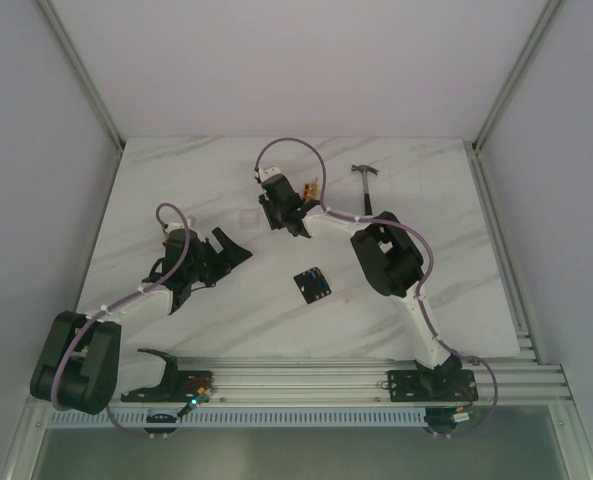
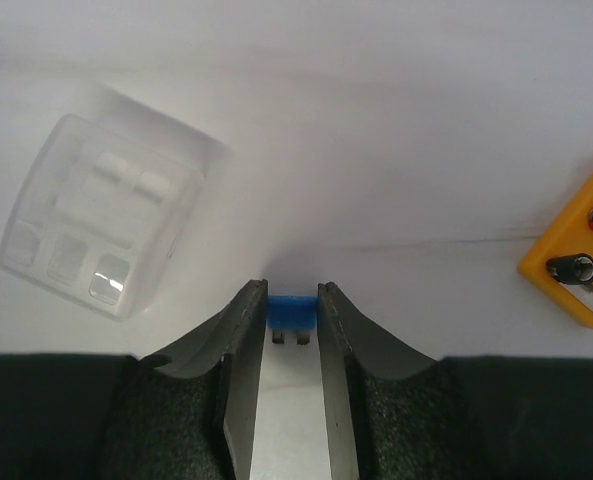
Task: Snap on the fuse box
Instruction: Pick up the fuse from the center of the board.
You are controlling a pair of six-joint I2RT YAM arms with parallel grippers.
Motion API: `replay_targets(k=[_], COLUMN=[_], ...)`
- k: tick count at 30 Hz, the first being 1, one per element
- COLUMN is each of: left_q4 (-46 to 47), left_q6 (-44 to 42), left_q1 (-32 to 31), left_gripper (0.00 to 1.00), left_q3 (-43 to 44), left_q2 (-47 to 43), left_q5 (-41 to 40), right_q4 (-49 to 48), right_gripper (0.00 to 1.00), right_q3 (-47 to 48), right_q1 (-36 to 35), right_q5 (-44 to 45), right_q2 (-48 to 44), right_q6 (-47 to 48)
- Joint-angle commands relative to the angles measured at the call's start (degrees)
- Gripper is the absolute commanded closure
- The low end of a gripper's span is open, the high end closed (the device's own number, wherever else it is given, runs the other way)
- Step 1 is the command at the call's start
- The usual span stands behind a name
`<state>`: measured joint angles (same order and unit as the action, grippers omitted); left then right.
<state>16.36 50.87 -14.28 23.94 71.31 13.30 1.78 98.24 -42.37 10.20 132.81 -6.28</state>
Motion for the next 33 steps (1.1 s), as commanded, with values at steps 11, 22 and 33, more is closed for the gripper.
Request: replay_targets(k=[11, 22, 33], left_q4=[3.1, 15.3, 25.6], left_q6=[-0.3, 0.7, 0.6], left_q1=[-3.0, -8.9, -17.0], left_gripper=[0.06, 0.17, 0.34], left_q3=[0.4, -2.7, -3.0], left_q2=[-1.1, -1.1, 0.3], left_q5=[-0.7, -8.6, -18.4], right_q4=[4.5, 1.3, -7.3], right_gripper=[0.71, 0.73, 0.73], right_q3=[-7.5, -15.7, -29.4], right_q1=[-0.5, -1.6, -4.4], right_q5=[-0.2, -1.1, 0.1], right_q2=[-5.9, -17.0, -31.5], right_q6=[-4.5, -16.8, -29.5])
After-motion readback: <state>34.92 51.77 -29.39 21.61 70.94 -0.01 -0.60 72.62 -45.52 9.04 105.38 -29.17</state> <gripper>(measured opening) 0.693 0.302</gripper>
